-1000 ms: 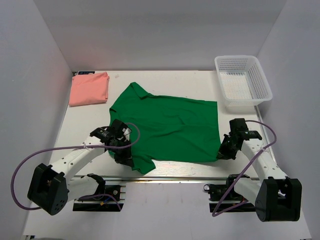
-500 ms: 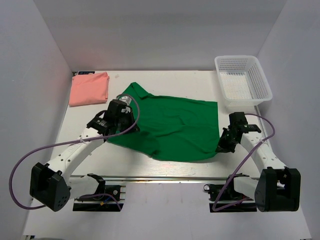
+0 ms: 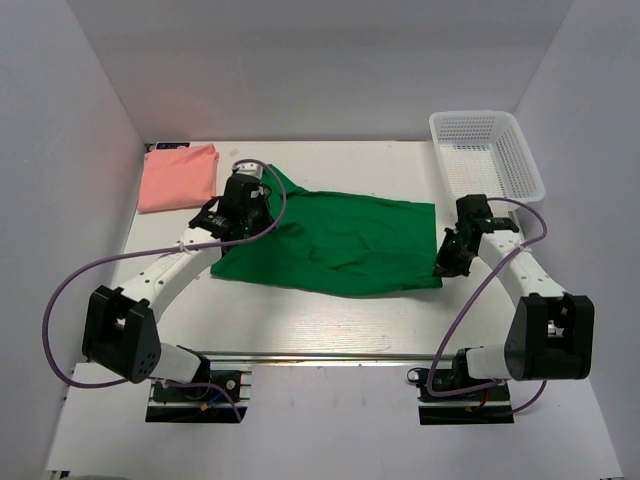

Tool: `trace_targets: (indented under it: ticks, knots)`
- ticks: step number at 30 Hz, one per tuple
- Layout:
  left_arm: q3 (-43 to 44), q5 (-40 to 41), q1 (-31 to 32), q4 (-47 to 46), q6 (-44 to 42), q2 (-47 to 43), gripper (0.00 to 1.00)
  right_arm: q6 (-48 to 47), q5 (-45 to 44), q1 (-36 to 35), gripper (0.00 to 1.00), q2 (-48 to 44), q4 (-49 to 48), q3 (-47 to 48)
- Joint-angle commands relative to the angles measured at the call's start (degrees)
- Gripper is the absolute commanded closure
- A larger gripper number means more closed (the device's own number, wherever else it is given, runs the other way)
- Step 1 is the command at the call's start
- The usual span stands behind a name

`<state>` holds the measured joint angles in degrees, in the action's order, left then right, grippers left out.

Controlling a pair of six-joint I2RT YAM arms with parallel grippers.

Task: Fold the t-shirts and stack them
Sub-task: Fold the flattened tshirt in 1/3 of the way

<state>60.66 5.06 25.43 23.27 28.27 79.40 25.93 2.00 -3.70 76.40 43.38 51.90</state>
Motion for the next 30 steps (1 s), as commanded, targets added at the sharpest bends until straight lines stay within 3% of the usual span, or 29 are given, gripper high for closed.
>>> trace_targets:
  ticks: [1, 18, 21, 23, 24, 25, 26, 27, 30]
  knots:
    - [3.67, 5.65, -1.52, -3.75, -1.90, 0.23, 1.00, -0.01, -3.56, 0.28, 1.00, 2.34, -0.57, 4.42]
    - [6.13, 4.17, -6.36, -14.92, -7.09, 10.77, 1.00, 0.96, -8.59, 0.45, 0.99, 13.59, -0.75, 12.26]
    - [6.66, 4.17, -6.97, -16.67, -7.09, 12.10, 1.00, 1.84, -9.82, 0.36, 0.87, 15.96, -1.89, 13.93]
    - [8.32, 3.56, -7.50, -17.20, -8.57, 14.90, 1.00, 1.93, -9.91, 0.28, 0.60, 17.72, -1.98, 15.51]
    - [9.29, 3.55, -7.50, -16.42, -8.58, 16.04, 0.84, 1.93, -10.17, 0.36, 0.40, 18.34, -1.72, 17.08]
    - [11.56, 3.55, -8.02, -15.80, -9.72, 17.18, 0.66, 1.93, -10.00, 0.36, 0.29, 19.13, -1.63, 17.44]
    - [12.80, 3.55, -8.03, -15.27, -10.34, 19.63, 0.42, 1.41, -9.74, 0.36, 0.19, 19.14, -1.45, 18.06]
    - [15.07, 3.55, -8.03, -13.62, -10.34, 20.79, 0.01, 1.23, -8.95, 0.28, 0.11, 18.53, -1.63, 18.93]
    - [19.56, 3.03, -8.56, -10.01, -10.34, 24.83, 0.01, 0.53, -6.50, 0.01, 0.11, 15.55, -3.20, 17.55]
